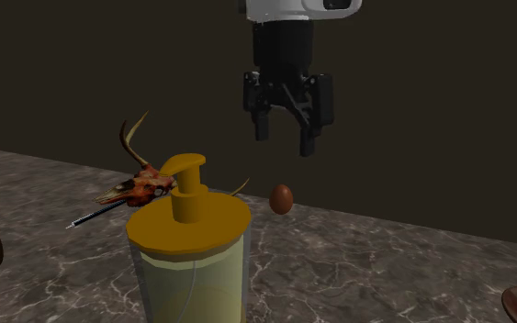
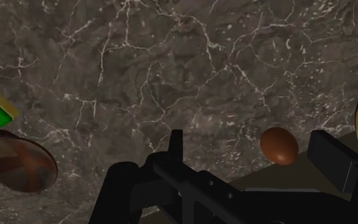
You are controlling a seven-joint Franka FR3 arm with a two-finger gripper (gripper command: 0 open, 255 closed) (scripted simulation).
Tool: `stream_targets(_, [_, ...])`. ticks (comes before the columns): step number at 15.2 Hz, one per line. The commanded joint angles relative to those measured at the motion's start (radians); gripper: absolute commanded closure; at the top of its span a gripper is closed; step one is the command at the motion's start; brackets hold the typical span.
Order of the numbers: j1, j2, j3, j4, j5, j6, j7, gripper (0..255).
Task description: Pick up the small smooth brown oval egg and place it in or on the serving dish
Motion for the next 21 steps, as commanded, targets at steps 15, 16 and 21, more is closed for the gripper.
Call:
stream_targets(15, [0.076, 0.619, 0.043, 0.52, -0.052, 0.048, 0.092, 0])
stream_targets(16, [0.078, 0.628, 0.043, 0.529, -0.053, 0.046, 0.093, 0])
stream_targets(21, [0.081, 0.66, 0.041, 0.51, -0.056, 0.097, 0.095, 0])
